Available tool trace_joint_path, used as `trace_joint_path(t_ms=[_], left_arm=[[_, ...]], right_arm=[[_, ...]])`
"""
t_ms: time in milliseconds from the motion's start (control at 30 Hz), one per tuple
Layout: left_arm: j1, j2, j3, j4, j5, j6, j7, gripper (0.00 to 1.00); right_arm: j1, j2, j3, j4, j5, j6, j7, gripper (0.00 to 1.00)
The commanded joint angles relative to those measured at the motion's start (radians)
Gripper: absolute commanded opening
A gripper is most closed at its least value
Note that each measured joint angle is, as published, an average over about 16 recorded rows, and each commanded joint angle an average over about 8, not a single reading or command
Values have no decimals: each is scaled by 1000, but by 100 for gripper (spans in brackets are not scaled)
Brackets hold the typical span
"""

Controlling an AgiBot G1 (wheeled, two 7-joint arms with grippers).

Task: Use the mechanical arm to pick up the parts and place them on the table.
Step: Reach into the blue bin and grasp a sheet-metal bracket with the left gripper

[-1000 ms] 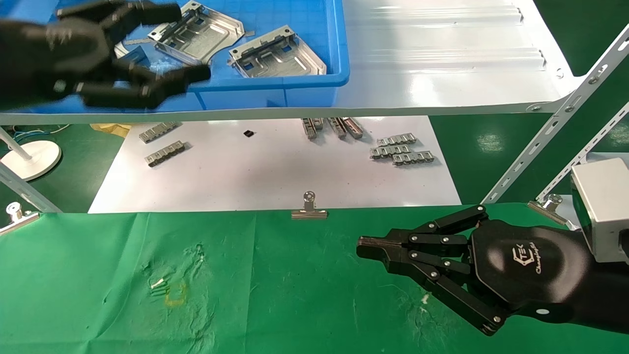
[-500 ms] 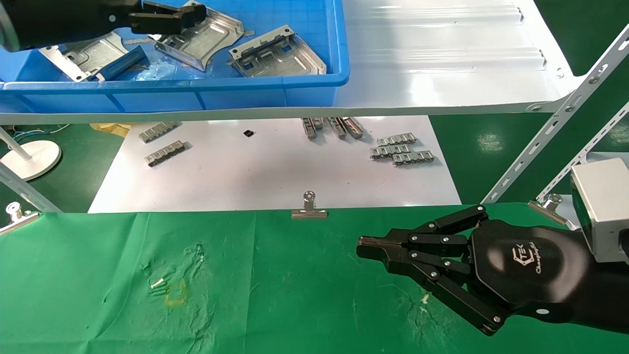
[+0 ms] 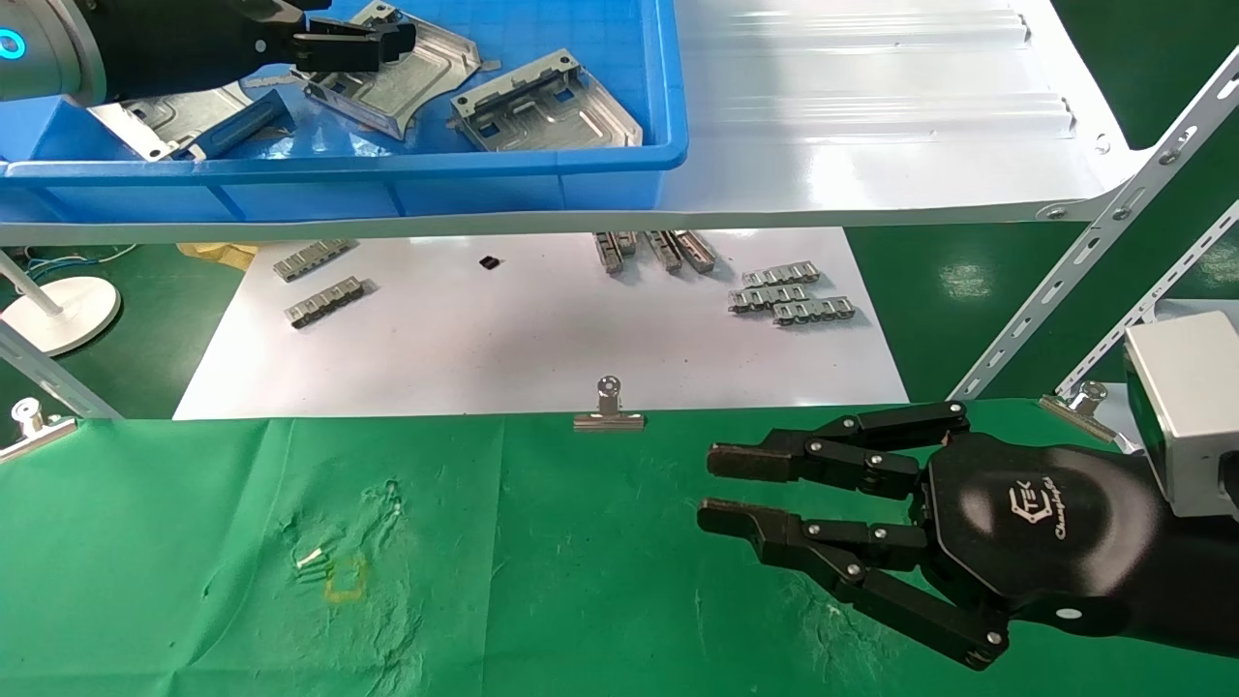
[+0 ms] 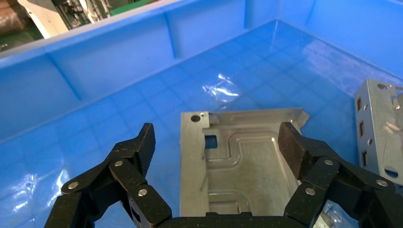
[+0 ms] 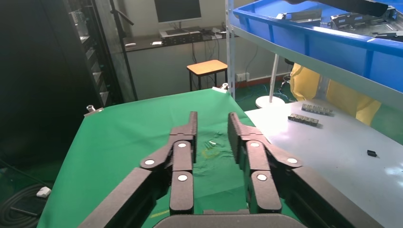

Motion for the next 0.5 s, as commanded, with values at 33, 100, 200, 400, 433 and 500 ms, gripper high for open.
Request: trace_joint_path(t_ms=[33, 100, 200, 400, 433, 500], left_arm=[[-8, 5, 5, 13, 7, 0, -4, 0], [-13, 7, 9, 20, 12, 4, -8, 0], [-20, 10, 13, 28, 19, 12, -12, 0], [-32, 7, 20, 39, 29, 44, -21, 0], [-34, 6, 22, 40, 31, 52, -23, 0], [-38, 2, 24, 43, 34, 66, -26, 0]], right_arm=[[0, 0, 0, 0, 0, 0, 0, 100], [0, 0, 0, 0, 0, 0, 0, 100], [0, 0, 0, 0, 0, 0, 0, 100], [0, 0, 0, 0, 0, 0, 0, 100], [0, 0, 0, 0, 0, 0, 0, 100], [0, 0, 0, 0, 0, 0, 0, 100]])
